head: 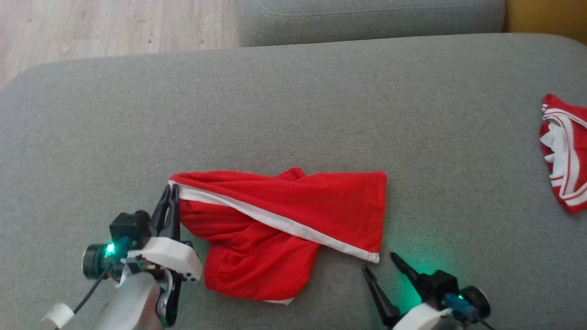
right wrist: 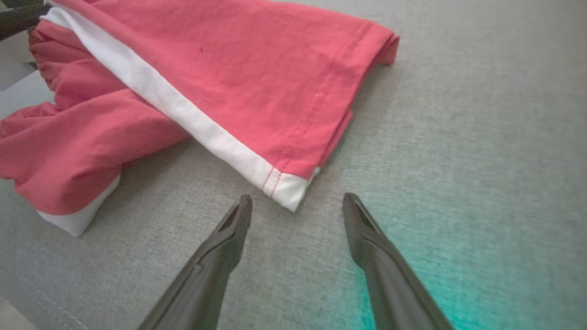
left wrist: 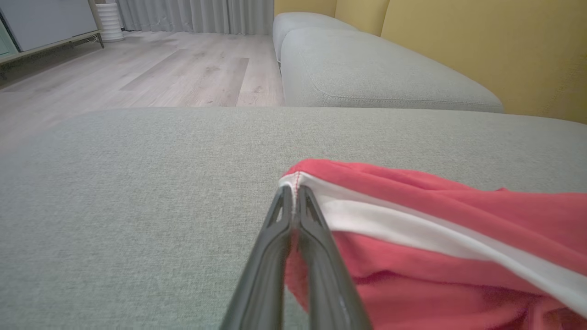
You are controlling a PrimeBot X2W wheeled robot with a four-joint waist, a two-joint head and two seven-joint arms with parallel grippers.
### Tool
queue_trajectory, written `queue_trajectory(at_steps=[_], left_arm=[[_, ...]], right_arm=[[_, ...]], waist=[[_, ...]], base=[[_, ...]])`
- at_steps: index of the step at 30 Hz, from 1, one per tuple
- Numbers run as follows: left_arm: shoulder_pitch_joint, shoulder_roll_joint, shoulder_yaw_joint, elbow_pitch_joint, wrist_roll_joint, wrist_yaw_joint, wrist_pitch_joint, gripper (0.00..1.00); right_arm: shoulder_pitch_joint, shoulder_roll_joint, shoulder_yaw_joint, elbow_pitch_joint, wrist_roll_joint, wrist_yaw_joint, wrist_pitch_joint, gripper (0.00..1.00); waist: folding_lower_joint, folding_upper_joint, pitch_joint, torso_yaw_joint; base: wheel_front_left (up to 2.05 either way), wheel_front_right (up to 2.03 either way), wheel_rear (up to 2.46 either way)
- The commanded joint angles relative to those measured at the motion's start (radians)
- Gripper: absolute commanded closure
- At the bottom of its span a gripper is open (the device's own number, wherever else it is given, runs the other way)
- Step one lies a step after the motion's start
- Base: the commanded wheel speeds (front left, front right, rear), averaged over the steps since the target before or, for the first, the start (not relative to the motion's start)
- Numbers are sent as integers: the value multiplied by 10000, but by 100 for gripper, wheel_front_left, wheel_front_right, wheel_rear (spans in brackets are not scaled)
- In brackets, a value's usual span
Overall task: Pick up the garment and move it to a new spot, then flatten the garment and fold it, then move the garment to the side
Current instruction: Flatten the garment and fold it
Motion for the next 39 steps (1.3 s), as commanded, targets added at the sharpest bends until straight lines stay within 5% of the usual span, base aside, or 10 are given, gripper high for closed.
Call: queue_trajectory(at_steps=[1,10,11,12,14,27,34,39], left_arm=[[-304,170,465,-189,109,-68,-97,100],[-305,-94,790,-7,471,-408,-97,100],[-299,-113,826,4,514,-430,-97,100],[-293,-137,864,15,551,-451,-97,100],[-272,-172,951,33,615,-494,-97,100],[-713,66,1472,-1235,1367,-1035,-97,100],[-2397,455,1256,-2131,1584,-1401,194,100],[-4008,621,1127,-2398,1718,-1490,821,100]], right_arm=[[-497,3,305,-129,-1,65,-65,0],[-1067,112,711,543,23,65,-65,0],[-1087,121,745,570,43,65,-65,10],[-1100,128,762,567,71,65,-65,51],[-1103,134,789,568,92,65,-65,100],[-1500,-256,-212,-1785,543,65,-65,100],[-3215,-824,-566,-3204,1131,65,-65,100],[-5160,-1231,-542,-3093,1505,65,-65,100]], waist=[[0,0,16,38],[0,0,135,306],[0,0,145,319],[0,0,147,331],[0,0,145,334],[0,0,-666,70],[0,0,-992,-3],[0,0,-567,-75]], base=[[0,0,0],[0,0,0],[0,0,0],[0,0,0],[0,0,0],[0,0,0],[0,0,0],[0,0,0]])
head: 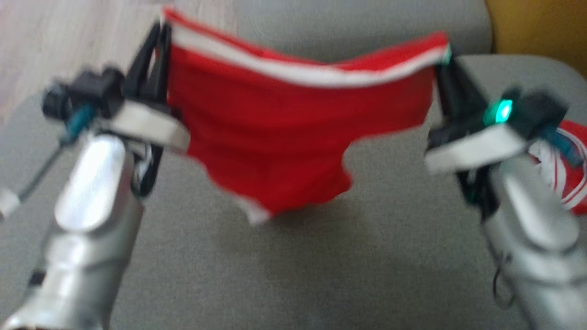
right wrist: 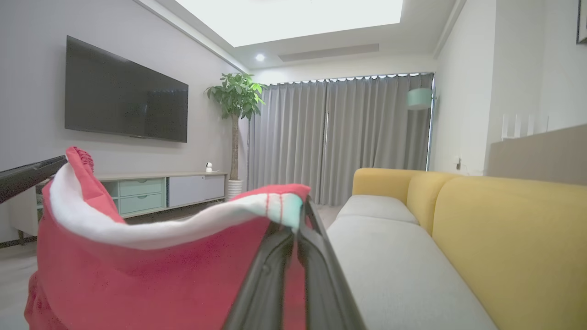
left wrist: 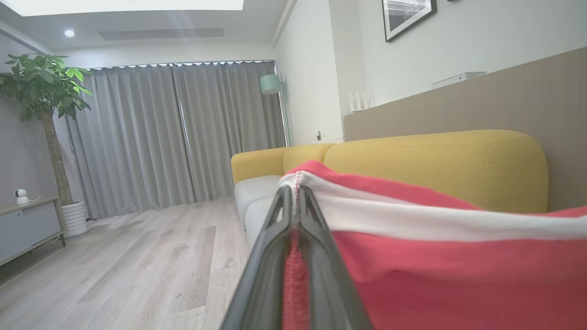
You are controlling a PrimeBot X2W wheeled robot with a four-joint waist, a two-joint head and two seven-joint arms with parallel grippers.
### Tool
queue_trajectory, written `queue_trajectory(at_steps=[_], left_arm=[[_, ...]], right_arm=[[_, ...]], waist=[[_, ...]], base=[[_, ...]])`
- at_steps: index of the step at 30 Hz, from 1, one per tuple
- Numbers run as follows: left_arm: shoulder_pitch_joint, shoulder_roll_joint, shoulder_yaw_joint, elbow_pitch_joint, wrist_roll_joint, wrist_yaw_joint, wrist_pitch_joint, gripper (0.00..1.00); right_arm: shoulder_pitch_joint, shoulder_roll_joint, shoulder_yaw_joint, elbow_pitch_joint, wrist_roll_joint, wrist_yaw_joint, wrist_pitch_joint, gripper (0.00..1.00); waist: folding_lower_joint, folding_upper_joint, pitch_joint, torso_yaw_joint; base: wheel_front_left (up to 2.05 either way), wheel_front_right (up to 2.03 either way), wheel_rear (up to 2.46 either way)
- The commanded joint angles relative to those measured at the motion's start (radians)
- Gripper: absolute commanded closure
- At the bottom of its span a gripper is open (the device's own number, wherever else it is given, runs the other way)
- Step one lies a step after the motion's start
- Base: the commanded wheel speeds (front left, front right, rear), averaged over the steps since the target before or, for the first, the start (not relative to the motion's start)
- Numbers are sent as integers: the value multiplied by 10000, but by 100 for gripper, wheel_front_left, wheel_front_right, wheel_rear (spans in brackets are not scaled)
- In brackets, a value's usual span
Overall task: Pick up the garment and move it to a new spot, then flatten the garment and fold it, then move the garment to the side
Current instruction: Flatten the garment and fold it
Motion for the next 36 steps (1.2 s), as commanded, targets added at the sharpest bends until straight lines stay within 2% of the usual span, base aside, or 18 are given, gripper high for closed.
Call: queue_trajectory(at_steps=[1,7,8,11,14,18,22,29,36], left_arm=[[-1122,353,222,-333,112,-20,195,100],[-2996,189,299,293,175,131,402,100],[-2996,189,299,293,175,131,402,100],[-4053,160,404,878,346,341,-57,100],[-5165,-42,657,1571,354,595,-605,100],[-5523,-233,928,1914,251,582,-809,100],[-4275,-546,1264,1800,40,403,-826,100],[-171,-1196,1492,1837,-66,31,-829,100],[3338,-1491,1854,1675,-195,-58,-830,100]], right_arm=[[-1199,-158,274,-46,147,65,-59,100],[-4072,-232,614,1433,-68,65,-50,100],[-4072,-232,614,1433,-68,65,-50,100],[-5422,-130,123,2038,-579,65,-54,100],[-6678,53,-926,2386,-1304,65,-56,100],[-7032,184,-1679,2256,-1759,65,-57,100],[-6026,213,-1791,2153,-1587,65,-57,100],[-2203,279,-1656,1977,-399,65,-58,100],[1429,187,-1602,1362,446,65,-58,100]], waist=[[1,0,470,-41],[1,0,1781,-208],[1,0,1781,-208],[1,0,2316,-256],[1,0,2772,-239],[1,0,2983,-139],[1,0,2808,-36],[1,0,1953,-66],[1,0,844,-156]], base=[[0,0,0],[0,0,0],[0,0,0],[0,0,0],[0,0,0],[0,0,0],[0,0,0],[0,0,0],[0,0,0]])
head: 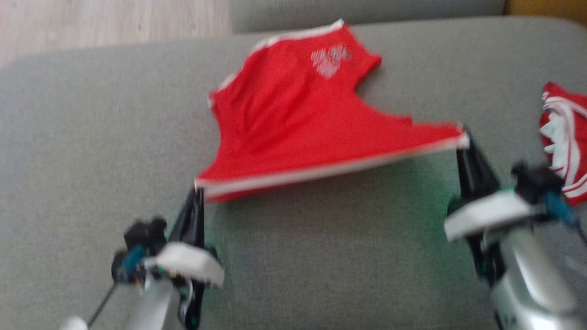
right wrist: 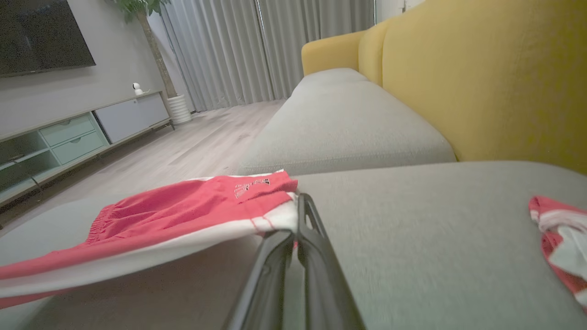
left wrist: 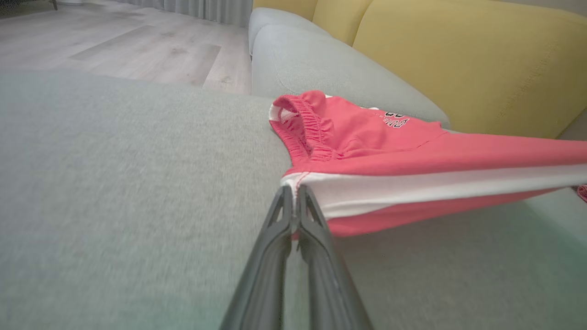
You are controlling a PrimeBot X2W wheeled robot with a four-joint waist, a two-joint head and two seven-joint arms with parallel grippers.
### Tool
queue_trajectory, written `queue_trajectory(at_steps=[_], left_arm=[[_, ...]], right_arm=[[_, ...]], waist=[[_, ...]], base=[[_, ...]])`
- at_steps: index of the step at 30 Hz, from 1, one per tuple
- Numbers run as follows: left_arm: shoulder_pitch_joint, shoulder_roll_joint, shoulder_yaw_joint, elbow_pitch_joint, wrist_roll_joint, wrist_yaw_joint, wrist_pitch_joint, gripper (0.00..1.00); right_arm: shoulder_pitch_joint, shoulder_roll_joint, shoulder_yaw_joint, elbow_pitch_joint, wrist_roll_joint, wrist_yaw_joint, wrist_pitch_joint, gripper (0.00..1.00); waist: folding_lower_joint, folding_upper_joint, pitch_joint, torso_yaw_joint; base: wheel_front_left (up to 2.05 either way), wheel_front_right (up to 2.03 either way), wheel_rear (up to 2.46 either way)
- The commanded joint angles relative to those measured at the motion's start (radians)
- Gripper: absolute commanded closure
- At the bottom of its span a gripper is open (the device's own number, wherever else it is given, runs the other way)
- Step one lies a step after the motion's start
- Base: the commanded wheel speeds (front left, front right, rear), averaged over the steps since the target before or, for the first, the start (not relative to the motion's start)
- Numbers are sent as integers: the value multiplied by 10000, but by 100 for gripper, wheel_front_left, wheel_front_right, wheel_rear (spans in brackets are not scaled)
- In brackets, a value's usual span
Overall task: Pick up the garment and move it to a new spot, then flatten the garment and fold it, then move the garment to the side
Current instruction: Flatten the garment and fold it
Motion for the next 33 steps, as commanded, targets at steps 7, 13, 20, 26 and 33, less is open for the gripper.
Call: queue_trajectory(at_steps=[7,13,20,26,33], left_arm=[[1624,266,386,-987,-409,-29,-52,100],[2849,264,-177,-2093,-362,106,-52,100],[2396,263,-652,-2516,-35,115,-53,100],[319,263,-1084,-1908,-478,30,-53,100],[-2578,345,-1736,-115,-448,-145,287,100]], right_arm=[[1984,-228,380,-1087,762,39,-64,100],[2813,-243,351,-1769,1116,39,-64,100],[2305,-279,300,-1924,1083,39,-34,100],[71,-412,17,-1224,756,39,416,100],[-3005,-276,411,309,143,39,860,100]], waist=[[3,0,-1349,-80],[3,0,-1724,7],[3,0,-1400,279],[3,0,-218,603],[3,0,1063,1035]], base=[[0,0,0],[0,0,0],[0,0,0],[0,0,0],[0,0,0]])
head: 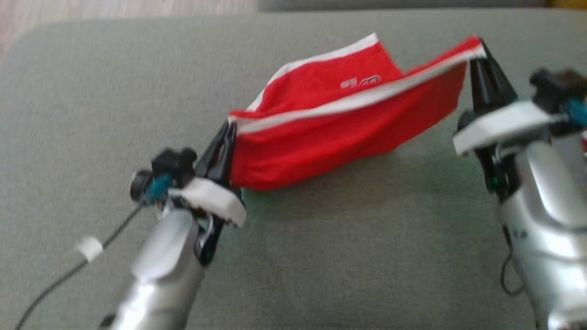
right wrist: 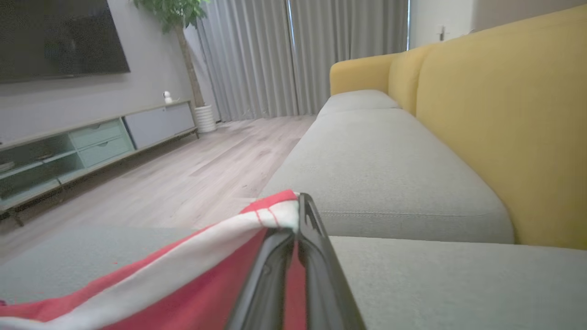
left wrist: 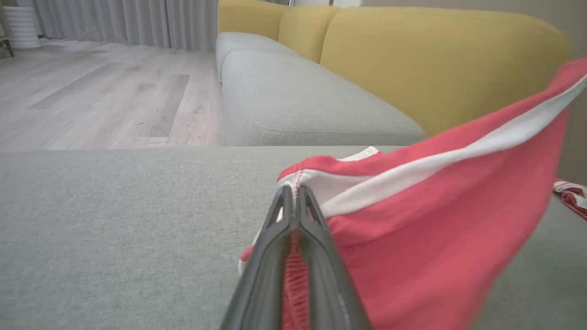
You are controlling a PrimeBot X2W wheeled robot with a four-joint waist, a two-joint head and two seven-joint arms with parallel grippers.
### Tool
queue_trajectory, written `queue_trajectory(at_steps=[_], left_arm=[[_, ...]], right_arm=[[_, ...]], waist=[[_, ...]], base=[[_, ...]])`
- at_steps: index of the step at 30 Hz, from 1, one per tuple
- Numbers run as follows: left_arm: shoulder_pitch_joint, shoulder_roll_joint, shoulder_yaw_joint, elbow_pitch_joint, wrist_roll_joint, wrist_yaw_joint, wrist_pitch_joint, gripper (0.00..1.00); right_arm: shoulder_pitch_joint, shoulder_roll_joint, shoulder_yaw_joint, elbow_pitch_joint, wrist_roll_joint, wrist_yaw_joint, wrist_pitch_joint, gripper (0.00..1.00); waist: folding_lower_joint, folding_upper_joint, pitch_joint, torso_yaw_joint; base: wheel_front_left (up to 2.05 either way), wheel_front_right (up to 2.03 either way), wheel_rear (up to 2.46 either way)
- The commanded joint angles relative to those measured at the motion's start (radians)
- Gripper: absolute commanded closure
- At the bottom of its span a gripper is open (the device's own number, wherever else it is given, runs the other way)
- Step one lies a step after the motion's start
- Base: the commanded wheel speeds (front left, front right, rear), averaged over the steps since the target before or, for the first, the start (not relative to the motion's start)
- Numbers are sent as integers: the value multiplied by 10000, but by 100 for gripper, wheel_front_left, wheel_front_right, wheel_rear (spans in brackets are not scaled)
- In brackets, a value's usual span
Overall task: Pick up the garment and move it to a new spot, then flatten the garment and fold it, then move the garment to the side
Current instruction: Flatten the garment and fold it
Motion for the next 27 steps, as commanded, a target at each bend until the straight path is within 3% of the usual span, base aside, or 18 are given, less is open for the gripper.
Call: queue_trajectory(at_steps=[1,10,16,27], left_arm=[[-635,194,203,-9,-83,-71,5,100],[-2069,123,-102,1238,-856,-133,-271,100],[-2353,103,-413,1206,-1579,-135,-373,100],[-2726,100,-1107,427,-2443,506,-379,100]], right_arm=[[-572,72,237,13,-111,31,61,100],[-3085,257,141,2773,-1041,31,-114,100],[-4137,261,30,4040,-1576,31,-405,100],[-5458,461,-328,5505,-2591,31,-670,100]], waist=[[-5,0,604,350],[-5,0,1479,910],[-5,0,1903,1121],[-5,0,2443,1252]], base=[[0,0,0],[0,0,0],[0,0,0],[0,0,0]])
